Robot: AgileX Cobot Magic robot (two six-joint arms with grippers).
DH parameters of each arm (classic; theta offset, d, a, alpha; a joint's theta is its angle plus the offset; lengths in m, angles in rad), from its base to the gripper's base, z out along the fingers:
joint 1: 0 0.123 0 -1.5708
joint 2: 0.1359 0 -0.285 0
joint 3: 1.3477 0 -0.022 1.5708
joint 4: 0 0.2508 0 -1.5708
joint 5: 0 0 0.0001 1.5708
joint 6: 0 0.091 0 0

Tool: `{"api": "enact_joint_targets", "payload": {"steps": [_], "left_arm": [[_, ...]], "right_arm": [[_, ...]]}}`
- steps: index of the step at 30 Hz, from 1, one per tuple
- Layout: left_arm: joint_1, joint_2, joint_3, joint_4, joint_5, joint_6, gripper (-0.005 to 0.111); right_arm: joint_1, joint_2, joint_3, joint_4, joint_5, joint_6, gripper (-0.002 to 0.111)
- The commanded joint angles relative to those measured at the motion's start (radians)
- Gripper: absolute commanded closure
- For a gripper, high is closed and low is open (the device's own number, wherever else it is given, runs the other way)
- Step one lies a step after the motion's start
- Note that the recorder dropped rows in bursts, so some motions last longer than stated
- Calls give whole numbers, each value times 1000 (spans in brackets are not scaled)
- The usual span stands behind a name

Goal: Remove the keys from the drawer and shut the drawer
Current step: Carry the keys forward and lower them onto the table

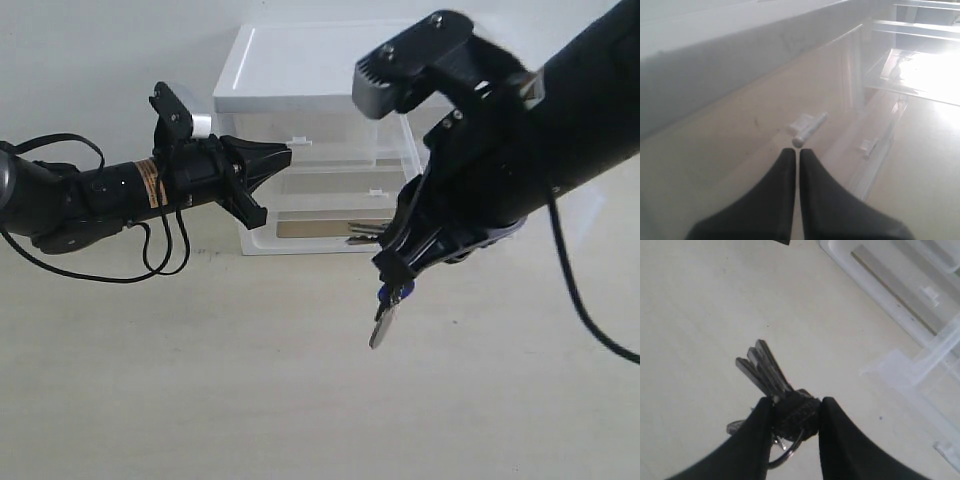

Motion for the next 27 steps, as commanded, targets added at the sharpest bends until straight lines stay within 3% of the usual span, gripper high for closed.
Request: {"api": "enact_joint_targets", "payload": {"steps": [1, 7, 27], "left_arm": [[11, 1, -25, -237, 73, 7, 102], [11, 1, -25, -241, 73, 7, 102], [11, 1, -25, -241, 73, 7, 102]], "right_arm": [[3, 100, 5, 123, -32, -87, 108], [3, 232, 5, 267, -50, -212, 108], [1, 319, 5, 205, -346, -324, 108]]}}
